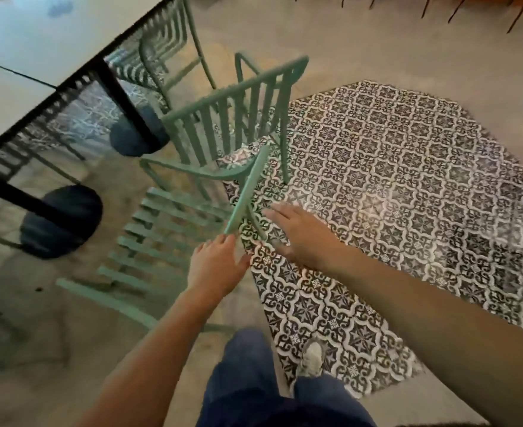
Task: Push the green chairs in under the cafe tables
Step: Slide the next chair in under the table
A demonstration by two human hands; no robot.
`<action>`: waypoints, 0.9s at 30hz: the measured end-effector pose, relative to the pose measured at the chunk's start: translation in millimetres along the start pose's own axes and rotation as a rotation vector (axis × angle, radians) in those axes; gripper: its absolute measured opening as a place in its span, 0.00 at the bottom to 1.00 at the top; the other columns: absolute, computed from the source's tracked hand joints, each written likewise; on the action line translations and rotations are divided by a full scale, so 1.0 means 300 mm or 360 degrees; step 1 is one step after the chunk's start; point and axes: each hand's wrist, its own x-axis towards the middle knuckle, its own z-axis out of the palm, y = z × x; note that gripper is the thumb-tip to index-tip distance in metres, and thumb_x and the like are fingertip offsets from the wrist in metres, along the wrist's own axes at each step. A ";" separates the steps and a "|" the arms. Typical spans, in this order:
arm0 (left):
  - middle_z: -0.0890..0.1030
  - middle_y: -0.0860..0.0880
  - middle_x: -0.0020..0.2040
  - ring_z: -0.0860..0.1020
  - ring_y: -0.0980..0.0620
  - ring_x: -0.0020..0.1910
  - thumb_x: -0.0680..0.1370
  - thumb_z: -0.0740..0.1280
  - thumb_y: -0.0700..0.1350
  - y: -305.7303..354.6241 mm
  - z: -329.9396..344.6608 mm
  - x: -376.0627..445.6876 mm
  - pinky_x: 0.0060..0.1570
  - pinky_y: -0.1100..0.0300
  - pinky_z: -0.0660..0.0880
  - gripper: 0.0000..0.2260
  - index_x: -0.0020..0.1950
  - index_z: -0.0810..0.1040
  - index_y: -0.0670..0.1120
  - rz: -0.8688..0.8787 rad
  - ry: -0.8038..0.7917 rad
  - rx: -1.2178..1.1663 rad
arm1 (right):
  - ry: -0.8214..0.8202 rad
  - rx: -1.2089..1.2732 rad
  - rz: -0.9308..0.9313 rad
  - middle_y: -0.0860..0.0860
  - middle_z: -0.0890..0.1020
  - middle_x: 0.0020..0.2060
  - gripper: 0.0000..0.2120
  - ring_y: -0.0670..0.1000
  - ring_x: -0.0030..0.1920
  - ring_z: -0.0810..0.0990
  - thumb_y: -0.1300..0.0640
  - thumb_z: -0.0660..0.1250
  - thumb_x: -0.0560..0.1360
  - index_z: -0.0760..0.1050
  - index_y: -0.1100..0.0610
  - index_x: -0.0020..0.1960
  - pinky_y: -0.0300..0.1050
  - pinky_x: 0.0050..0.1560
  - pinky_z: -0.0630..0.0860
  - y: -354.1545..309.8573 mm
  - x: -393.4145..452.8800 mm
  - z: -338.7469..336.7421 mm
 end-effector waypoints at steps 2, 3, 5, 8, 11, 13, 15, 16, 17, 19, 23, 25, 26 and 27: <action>0.77 0.47 0.60 0.77 0.43 0.57 0.77 0.60 0.59 0.013 0.017 0.019 0.55 0.49 0.73 0.24 0.68 0.70 0.48 -0.0090 0.0060 -0.0045 | -0.0059 0.0012 -0.0101 0.51 0.60 0.76 0.32 0.52 0.76 0.57 0.46 0.61 0.76 0.55 0.51 0.77 0.52 0.76 0.55 0.039 0.069 0.000; 0.77 0.47 0.60 0.77 0.43 0.56 0.77 0.61 0.58 0.015 0.025 0.029 0.53 0.49 0.74 0.23 0.68 0.70 0.49 -0.0135 0.0081 -0.0078 | -0.0063 -0.0012 -0.0160 0.51 0.60 0.76 0.32 0.52 0.76 0.56 0.46 0.62 0.76 0.55 0.52 0.77 0.52 0.75 0.57 0.055 0.104 0.000; 0.76 0.48 0.59 0.77 0.45 0.56 0.77 0.62 0.57 0.016 0.038 0.060 0.51 0.50 0.74 0.23 0.69 0.69 0.49 -0.0219 0.0101 -0.0143 | -0.0050 -0.0067 -0.0257 0.52 0.60 0.76 0.33 0.51 0.76 0.55 0.46 0.62 0.76 0.55 0.52 0.77 0.52 0.76 0.55 0.084 0.181 -0.003; 0.76 0.49 0.59 0.77 0.46 0.56 0.77 0.61 0.56 -0.008 0.052 0.117 0.52 0.51 0.73 0.21 0.67 0.70 0.49 -0.0308 0.0103 -0.0209 | -0.0097 -0.0114 -0.0388 0.52 0.59 0.76 0.32 0.51 0.77 0.53 0.44 0.60 0.77 0.55 0.52 0.77 0.51 0.76 0.50 0.100 0.290 0.004; 0.77 0.50 0.56 0.78 0.47 0.54 0.77 0.61 0.57 -0.018 0.060 0.149 0.51 0.52 0.73 0.18 0.64 0.73 0.50 -0.0359 0.0127 -0.0246 | -0.0180 -0.0215 -0.0587 0.51 0.59 0.76 0.31 0.51 0.77 0.52 0.43 0.59 0.77 0.55 0.51 0.77 0.52 0.77 0.49 0.110 0.373 0.016; 0.78 0.49 0.54 0.79 0.47 0.51 0.77 0.60 0.58 -0.022 0.058 0.154 0.48 0.53 0.74 0.17 0.60 0.75 0.50 -0.0433 0.0137 -0.0264 | -0.0250 -0.0261 -0.0669 0.50 0.60 0.76 0.31 0.51 0.77 0.51 0.42 0.58 0.78 0.55 0.51 0.77 0.49 0.76 0.43 0.121 0.416 0.016; 0.79 0.50 0.53 0.79 0.47 0.49 0.78 0.60 0.59 -0.020 0.060 0.142 0.45 0.54 0.74 0.17 0.59 0.76 0.49 -0.0494 0.0129 -0.0292 | -0.0323 -0.0300 -0.0719 0.49 0.61 0.75 0.31 0.51 0.77 0.52 0.41 0.58 0.78 0.57 0.50 0.77 0.47 0.75 0.41 0.148 0.449 0.021; 0.79 0.50 0.52 0.79 0.48 0.48 0.78 0.60 0.59 -0.015 0.065 0.134 0.43 0.55 0.73 0.17 0.58 0.76 0.50 -0.0532 0.0132 -0.0308 | -0.0354 -0.0319 -0.0758 0.48 0.61 0.75 0.31 0.51 0.77 0.53 0.40 0.58 0.77 0.58 0.50 0.76 0.48 0.76 0.42 0.164 0.464 0.024; 0.79 0.51 0.51 0.79 0.49 0.47 0.78 0.60 0.59 -0.010 0.070 0.123 0.41 0.57 0.72 0.16 0.57 0.76 0.50 -0.0585 0.0138 -0.0324 | -0.0393 -0.0330 -0.0803 0.48 0.62 0.75 0.30 0.51 0.76 0.54 0.39 0.59 0.77 0.59 0.49 0.76 0.50 0.76 0.44 0.179 0.479 0.031; 0.78 0.52 0.48 0.78 0.50 0.45 0.78 0.61 0.60 -0.006 0.093 0.092 0.38 0.59 0.69 0.15 0.54 0.76 0.50 -0.0753 0.0158 -0.0346 | -0.0475 -0.0325 -0.0905 0.48 0.65 0.74 0.29 0.51 0.76 0.56 0.38 0.59 0.77 0.61 0.48 0.74 0.53 0.77 0.47 0.203 0.521 0.045; 0.78 0.51 0.47 0.78 0.49 0.46 0.78 0.59 0.61 0.024 0.159 0.004 0.41 0.55 0.72 0.16 0.54 0.75 0.49 -0.1127 0.0114 -0.0439 | -0.0496 -0.0421 -0.1008 0.48 0.73 0.67 0.28 0.52 0.72 0.65 0.35 0.53 0.76 0.67 0.49 0.70 0.55 0.76 0.50 0.255 0.625 0.028; 0.78 0.51 0.46 0.78 0.48 0.46 0.79 0.59 0.60 0.028 0.176 -0.025 0.40 0.54 0.71 0.15 0.51 0.73 0.49 -0.1237 0.0109 -0.0482 | -0.0495 -0.0523 -0.1036 0.49 0.75 0.64 0.29 0.53 0.69 0.68 0.34 0.50 0.76 0.68 0.49 0.69 0.55 0.75 0.53 0.277 0.658 0.020; 0.77 0.52 0.44 0.78 0.48 0.45 0.79 0.58 0.60 0.027 0.179 -0.030 0.39 0.54 0.70 0.13 0.49 0.71 0.50 -0.1250 0.0109 -0.0496 | -0.0496 -0.0554 -0.1059 0.49 0.75 0.63 0.28 0.53 0.68 0.69 0.35 0.50 0.76 0.69 0.49 0.68 0.55 0.75 0.54 0.282 0.668 0.016; 0.76 0.52 0.42 0.78 0.48 0.44 0.79 0.58 0.60 0.022 0.181 -0.031 0.37 0.55 0.68 0.13 0.47 0.68 0.51 -0.1233 0.0097 -0.0486 | -0.0484 -0.0571 -0.1081 0.48 0.76 0.62 0.27 0.53 0.66 0.70 0.35 0.49 0.77 0.69 0.49 0.67 0.55 0.74 0.55 0.286 0.674 0.019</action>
